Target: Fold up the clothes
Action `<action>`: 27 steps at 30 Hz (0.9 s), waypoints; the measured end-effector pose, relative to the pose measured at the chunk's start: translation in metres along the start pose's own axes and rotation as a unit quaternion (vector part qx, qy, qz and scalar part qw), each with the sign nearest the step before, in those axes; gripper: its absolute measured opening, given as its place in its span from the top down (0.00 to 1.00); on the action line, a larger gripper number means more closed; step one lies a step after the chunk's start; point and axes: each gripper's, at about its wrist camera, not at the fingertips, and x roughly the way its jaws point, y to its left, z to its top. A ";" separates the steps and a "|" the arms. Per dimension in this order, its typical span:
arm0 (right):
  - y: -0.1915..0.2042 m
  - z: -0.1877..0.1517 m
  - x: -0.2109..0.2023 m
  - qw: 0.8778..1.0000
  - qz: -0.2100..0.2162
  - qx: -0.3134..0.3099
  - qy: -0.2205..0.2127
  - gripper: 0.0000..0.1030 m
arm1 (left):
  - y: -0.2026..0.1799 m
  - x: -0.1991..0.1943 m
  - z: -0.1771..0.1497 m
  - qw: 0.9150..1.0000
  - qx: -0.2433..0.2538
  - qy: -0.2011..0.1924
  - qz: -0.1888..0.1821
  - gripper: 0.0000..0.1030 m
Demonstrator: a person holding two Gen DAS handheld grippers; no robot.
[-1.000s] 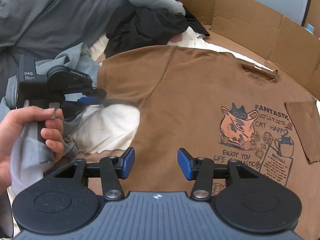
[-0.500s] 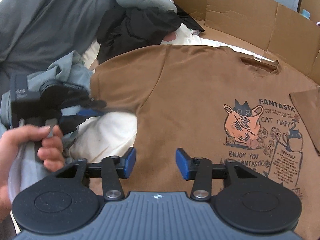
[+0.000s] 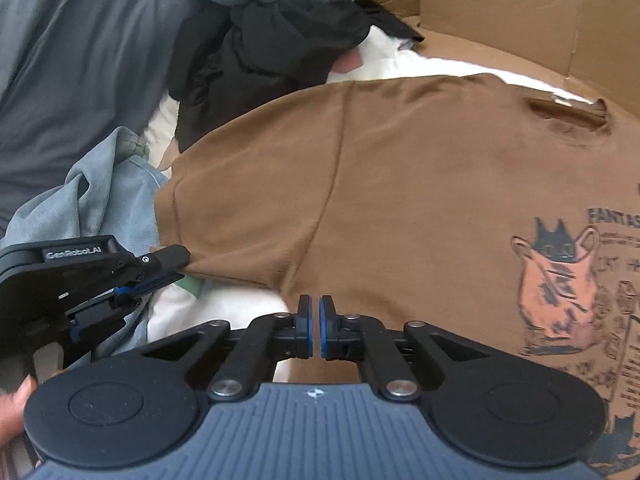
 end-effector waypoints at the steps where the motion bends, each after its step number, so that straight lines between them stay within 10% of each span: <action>1: 0.000 -0.001 0.003 1.000 0.002 0.004 0.002 0.98 | 0.000 0.000 0.000 1.000 0.002 0.000 -0.003 0.94; 27: 0.002 -0.010 0.044 1.000 0.027 0.014 0.008 0.99 | -0.051 -0.002 -0.012 0.982 0.145 0.031 -0.117 0.96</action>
